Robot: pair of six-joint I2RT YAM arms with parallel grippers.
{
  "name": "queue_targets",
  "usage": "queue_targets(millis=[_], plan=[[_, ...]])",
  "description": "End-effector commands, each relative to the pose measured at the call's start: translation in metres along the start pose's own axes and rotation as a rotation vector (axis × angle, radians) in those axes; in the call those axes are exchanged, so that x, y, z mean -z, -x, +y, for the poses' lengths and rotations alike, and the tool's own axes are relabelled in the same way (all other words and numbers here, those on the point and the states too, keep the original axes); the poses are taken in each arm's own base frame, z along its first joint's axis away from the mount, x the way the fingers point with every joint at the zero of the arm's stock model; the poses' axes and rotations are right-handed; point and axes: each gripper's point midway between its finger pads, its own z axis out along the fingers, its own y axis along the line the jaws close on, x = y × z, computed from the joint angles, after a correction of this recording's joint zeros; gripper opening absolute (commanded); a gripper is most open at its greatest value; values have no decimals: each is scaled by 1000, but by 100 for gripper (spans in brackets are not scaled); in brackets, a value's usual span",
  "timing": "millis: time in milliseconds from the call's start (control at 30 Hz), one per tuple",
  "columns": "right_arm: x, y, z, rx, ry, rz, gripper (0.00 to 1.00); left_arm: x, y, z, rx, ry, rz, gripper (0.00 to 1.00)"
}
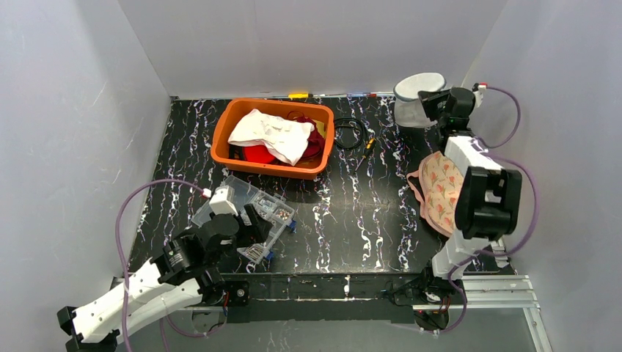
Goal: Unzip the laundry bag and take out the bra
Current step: Pick up the laundry bag at the corner of the board, then place the laundry bag at the center of the board.
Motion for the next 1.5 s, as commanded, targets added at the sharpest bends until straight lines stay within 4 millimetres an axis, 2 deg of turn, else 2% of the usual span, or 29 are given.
queue_targets(millis=[0,100,167,267,367,433,633,767,867,933,967,1067,1233,1333,1467], plan=[[60,25,89,59,187,-30,1,15,12,-1,39,-27,-29,77],[100,20,113,92,217,-11,1,21,16,-4,44,-50,-40,77],[129,7,125,130,230,21,1,24,19,-7,41,-61,-41,77],[179,-24,140,168,289,94,1,25,20,-13,34,-70,-27,77],[231,-63,141,208,348,180,1,24,20,-22,33,-98,-12,77],[259,-88,129,246,365,237,1,22,19,-32,38,-137,-3,78],[317,-152,59,283,342,445,1,15,2,-72,30,-309,88,77],[338,-177,14,268,306,524,1,7,-13,-94,46,-404,146,76],[346,-192,-17,244,272,565,1,-2,-25,-104,78,-446,186,76],[348,-200,-33,208,256,582,1,-9,-31,-109,107,-464,203,77],[350,-202,-38,176,254,585,1,-11,-41,-112,117,-482,241,77],[350,-210,-57,115,233,591,1,-19,-48,-121,152,-506,255,81],[350,-207,-67,51,231,549,1,-30,-52,-128,155,-438,220,89],[349,-210,-73,35,220,552,1,-36,-46,-138,170,-407,187,90],[350,-217,-82,43,191,582,1,-53,-41,-142,193,-337,155,90]])
